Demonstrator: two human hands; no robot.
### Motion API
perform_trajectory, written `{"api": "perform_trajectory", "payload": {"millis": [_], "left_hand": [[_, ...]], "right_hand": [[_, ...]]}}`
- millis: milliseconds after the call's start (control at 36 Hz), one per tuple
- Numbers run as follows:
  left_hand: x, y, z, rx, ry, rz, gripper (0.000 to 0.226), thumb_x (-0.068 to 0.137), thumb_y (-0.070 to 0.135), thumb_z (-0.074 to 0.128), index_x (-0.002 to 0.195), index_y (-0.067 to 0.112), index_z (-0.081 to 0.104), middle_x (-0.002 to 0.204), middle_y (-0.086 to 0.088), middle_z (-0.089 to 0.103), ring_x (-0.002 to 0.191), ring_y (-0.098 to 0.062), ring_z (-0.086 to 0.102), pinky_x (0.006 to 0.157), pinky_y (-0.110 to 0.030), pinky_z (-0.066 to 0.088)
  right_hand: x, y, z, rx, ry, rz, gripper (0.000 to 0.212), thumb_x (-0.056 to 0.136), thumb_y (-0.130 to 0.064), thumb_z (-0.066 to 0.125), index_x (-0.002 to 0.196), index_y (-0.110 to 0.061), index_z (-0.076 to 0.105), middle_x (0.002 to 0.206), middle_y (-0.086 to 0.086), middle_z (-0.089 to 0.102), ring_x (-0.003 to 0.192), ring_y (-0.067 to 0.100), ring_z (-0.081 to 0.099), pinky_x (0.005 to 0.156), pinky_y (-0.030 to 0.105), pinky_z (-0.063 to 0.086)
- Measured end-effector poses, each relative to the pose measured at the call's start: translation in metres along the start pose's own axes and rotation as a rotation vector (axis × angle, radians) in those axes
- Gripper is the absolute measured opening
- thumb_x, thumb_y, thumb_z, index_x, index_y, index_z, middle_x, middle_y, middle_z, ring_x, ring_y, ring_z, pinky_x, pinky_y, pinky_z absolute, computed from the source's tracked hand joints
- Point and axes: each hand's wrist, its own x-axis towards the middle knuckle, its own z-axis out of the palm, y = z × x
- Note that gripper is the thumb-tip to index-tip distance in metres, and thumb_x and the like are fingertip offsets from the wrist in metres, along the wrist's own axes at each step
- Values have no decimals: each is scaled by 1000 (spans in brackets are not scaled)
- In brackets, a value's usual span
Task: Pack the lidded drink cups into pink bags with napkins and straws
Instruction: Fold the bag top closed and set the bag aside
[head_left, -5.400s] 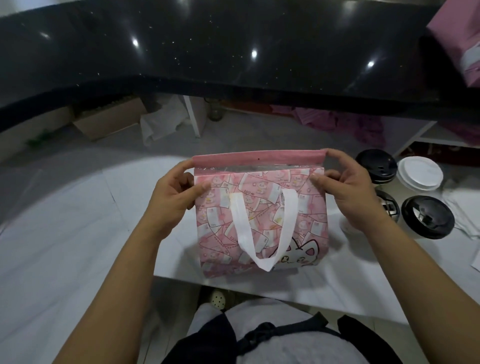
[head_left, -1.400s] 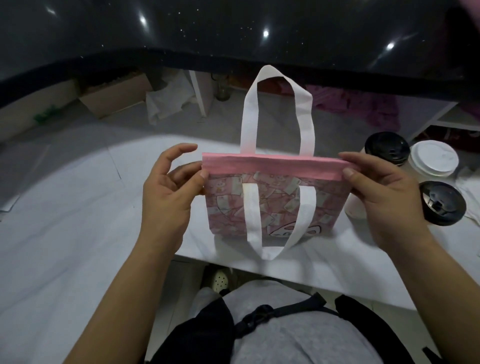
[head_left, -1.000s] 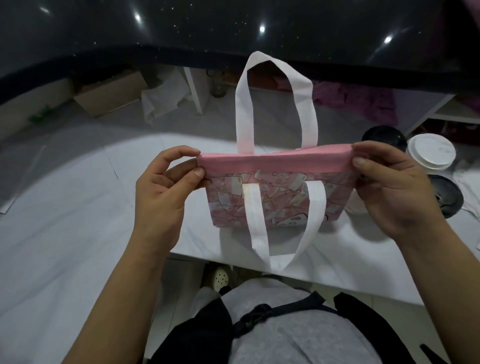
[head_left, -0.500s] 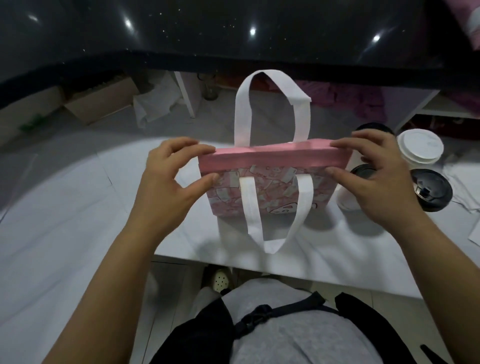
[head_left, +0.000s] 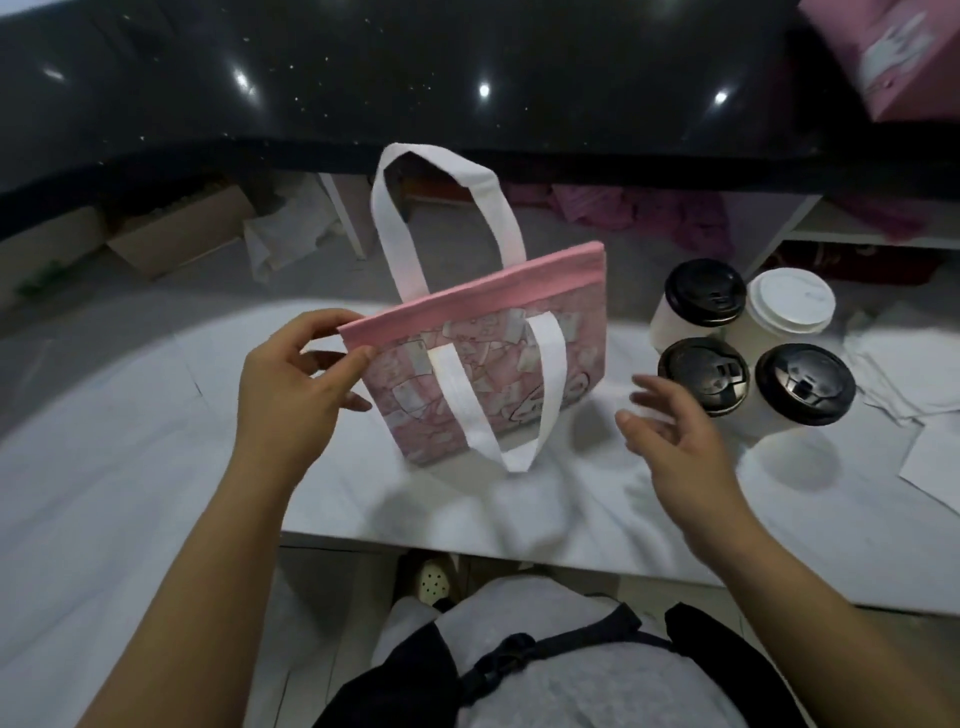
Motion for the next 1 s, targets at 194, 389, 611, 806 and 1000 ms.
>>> {"api": "perform_trajectory", "payload": {"millis": [194,389,611,806,1000], "left_hand": [[-51,27,30,-234,43,-188,19,86,8,74,102,10,64,103,1,66,73,-18,73,61,-39,62],[-78,30,35,-254,71,-201,10,96,17,62,92,13,70,90,-5,72,73,-24,72,58,-28,55],[-62,-59,61,-279,89,-561,23,104,27,44,113,24,65,123,-3,65,115,-24,62,100,-39,51],[-39,-71,113,-559,28,-777,52,99,49,47,142,20,49,134,-3,58,99,-15,65,89,-33,54],[-21,-56,129,-737,12,-835,66,92,70,41,130,22,64,116,-7,73,108,-27,69,97,-42,54]], "right_hand": [[-6,21,6,63,-102,52,22,99,-14,57,113,-29,63,119,-1,63,111,24,63,93,41,54],[3,30,5,85,-213,36,16,99,-26,57,112,-33,64,114,-13,67,107,8,64,95,36,52],[54,32,19,144,-174,110,16,99,-40,50,97,-33,65,105,-8,63,112,24,59,92,37,46],[99,3,49,123,-480,306,28,104,-43,40,104,-25,61,86,-7,72,68,5,70,55,15,49],[105,-12,57,250,-600,405,54,103,-53,31,87,-15,66,58,0,71,47,11,67,39,15,45]]}}
